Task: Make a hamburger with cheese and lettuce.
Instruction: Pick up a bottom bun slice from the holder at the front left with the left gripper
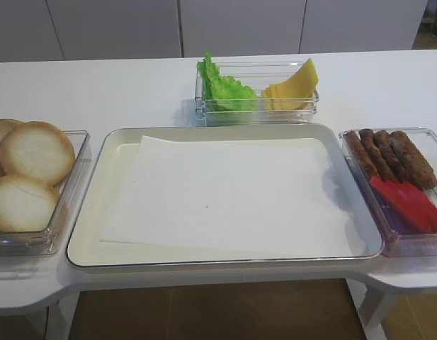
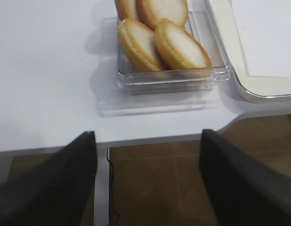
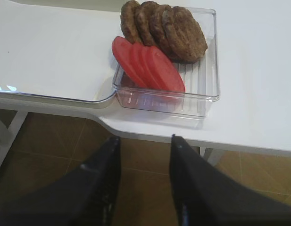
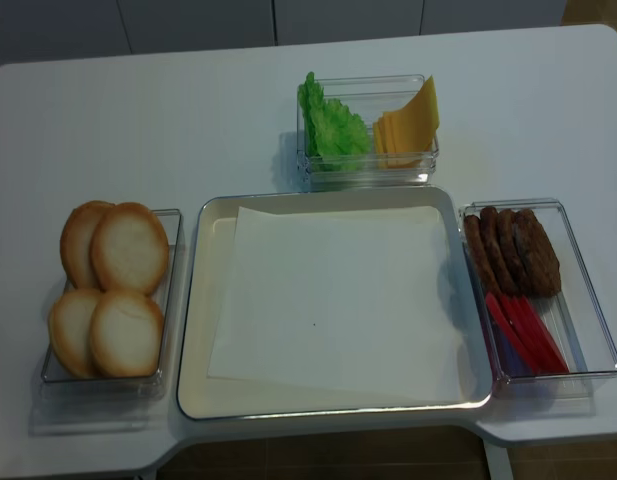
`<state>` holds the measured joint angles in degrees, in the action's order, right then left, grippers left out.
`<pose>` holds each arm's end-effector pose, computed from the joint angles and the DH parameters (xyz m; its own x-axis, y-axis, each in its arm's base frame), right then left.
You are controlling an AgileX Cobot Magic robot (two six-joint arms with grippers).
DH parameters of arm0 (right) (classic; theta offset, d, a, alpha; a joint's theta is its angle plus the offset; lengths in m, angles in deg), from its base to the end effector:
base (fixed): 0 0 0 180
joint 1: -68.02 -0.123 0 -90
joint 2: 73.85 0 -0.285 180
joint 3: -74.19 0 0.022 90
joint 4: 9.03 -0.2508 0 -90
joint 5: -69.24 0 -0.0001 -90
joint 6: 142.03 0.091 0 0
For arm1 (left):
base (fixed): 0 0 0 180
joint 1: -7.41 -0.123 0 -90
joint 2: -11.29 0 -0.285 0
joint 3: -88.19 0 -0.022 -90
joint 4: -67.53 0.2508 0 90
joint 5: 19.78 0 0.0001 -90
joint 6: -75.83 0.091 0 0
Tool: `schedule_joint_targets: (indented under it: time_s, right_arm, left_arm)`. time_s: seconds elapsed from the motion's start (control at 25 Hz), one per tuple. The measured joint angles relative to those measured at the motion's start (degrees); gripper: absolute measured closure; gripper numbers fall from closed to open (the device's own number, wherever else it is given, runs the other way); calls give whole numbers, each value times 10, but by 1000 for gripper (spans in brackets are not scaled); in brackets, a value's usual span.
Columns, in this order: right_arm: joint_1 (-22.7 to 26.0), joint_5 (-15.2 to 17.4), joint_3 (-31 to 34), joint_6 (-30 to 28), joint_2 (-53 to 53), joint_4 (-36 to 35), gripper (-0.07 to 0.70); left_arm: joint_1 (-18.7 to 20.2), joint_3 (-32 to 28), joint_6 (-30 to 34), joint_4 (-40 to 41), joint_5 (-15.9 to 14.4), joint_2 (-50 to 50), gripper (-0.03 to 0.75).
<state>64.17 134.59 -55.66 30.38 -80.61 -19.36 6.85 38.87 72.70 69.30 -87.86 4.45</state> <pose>-0.0097 0.0142 0.2644 -0.5149 -0.0906 -0.8525 -0.2338 0.9715 0.0380 -0.0118 0.0025 0.2636 -0.5605 -0.0485 -0.8267 -0.0577 0.9981 -0.0195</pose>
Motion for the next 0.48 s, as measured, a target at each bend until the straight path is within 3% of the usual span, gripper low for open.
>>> schedule_joint_targets:
  time_s: [0.48]
  right_arm:
    - [0, 0, 0, 0, 0, 0, 350]
  left_arm:
    - [0, 0, 0, -2, 0, 0, 213]
